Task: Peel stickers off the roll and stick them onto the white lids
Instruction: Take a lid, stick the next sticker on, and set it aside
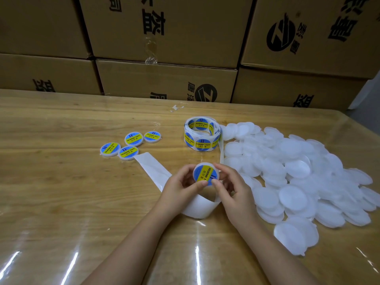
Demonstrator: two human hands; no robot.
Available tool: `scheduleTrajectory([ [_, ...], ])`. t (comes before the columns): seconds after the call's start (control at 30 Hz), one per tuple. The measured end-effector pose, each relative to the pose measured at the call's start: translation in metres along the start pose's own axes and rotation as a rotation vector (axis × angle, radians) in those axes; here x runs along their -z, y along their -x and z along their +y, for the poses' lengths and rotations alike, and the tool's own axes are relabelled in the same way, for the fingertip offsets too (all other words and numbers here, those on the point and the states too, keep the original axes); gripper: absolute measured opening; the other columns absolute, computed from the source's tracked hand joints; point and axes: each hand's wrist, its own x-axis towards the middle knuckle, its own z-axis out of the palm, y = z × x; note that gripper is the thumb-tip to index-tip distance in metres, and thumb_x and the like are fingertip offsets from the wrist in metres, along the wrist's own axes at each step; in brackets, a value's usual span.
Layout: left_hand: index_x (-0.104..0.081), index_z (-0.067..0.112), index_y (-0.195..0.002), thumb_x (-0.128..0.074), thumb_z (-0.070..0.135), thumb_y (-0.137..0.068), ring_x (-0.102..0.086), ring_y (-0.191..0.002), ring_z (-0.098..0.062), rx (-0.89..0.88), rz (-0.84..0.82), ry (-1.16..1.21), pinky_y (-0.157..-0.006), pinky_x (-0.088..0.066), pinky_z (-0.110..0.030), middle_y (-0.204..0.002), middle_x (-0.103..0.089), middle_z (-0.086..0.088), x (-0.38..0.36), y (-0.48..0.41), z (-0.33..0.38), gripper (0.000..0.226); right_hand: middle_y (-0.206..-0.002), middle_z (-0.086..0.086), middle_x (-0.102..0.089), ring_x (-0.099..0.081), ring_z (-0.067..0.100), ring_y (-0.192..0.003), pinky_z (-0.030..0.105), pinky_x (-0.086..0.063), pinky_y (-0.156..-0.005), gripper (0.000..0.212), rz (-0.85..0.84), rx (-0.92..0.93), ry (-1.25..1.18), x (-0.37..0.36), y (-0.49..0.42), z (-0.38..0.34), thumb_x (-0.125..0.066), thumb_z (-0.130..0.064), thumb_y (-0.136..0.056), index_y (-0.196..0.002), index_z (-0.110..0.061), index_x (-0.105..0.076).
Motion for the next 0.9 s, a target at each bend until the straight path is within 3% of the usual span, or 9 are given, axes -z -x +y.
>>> scheduleTrajectory([
  [0.13,-0.063,0.021,-0.108,-0.063,0.003,-0.087,-0.066,-0.096,-0.011,-0.003,-0.019,0.035,-0.083,-0.050,-0.022,-0.101,-0.072,0.003,0.0004,0.0003,0.0008,0.028,-0.079,-0.005,-0.059,-0.048,0.010,-0.065,0.013,-0.038,-0.062,0.049,-0.002,-0.022,-0.007,-0.0002,-0.0011,0.0029,-0.070,-0.011,-0.084,-0.109,-0.050,-0.055],
  [0.3,-0.062,0.018,-0.112,-0.060,0.004,-0.089,-0.067,-0.092,-0.011,0.002,-0.051,0.067,-0.080,-0.050,-0.020,-0.100,-0.073,0.001,-0.0003,0.0013,0.0022,0.028,-0.073,-0.015,-0.053,-0.046,0.006,-0.063,0.012,-0.037,-0.058,0.046,0.018,-0.045,-0.040,-0.0009,-0.0026,0.0016,-0.069,-0.029,-0.073,-0.101,-0.061,-0.051],
  [0.6,-0.063,0.016,-0.112,-0.060,0.004,-0.088,-0.066,-0.093,-0.009,0.010,-0.065,0.090,-0.082,-0.049,-0.019,-0.099,-0.073,0.002,-0.0005,0.0024,0.0019,0.027,-0.070,-0.009,-0.057,-0.050,0.007,-0.062,0.012,-0.037,-0.056,0.030,0.038,-0.031,-0.067,-0.0005,-0.0023,0.0020,-0.064,-0.031,-0.080,-0.098,-0.055,-0.056],
  [0.77,-0.065,0.028,-0.109,-0.062,0.018,-0.086,-0.066,-0.097,-0.010,-0.025,-0.082,0.054,-0.085,-0.049,-0.020,-0.102,-0.073,0.002,-0.0014,0.0037,0.0042,0.025,-0.072,0.004,-0.062,-0.058,0.022,-0.066,0.025,-0.042,-0.057,0.022,0.063,-0.046,-0.087,-0.0011,-0.0005,0.0034,-0.056,-0.031,-0.086,-0.096,-0.051,-0.057],
  [0.9,-0.064,0.032,-0.110,-0.062,0.021,-0.086,-0.066,-0.091,-0.009,-0.036,-0.056,0.013,-0.082,-0.049,-0.020,-0.095,-0.073,0.002,-0.0015,0.0028,0.0016,0.026,-0.069,-0.003,-0.061,-0.054,0.010,-0.063,0.014,-0.040,-0.058,0.016,0.057,-0.049,-0.094,-0.0031,-0.0006,0.0057,-0.059,-0.026,-0.087,-0.097,-0.039,-0.055],
])
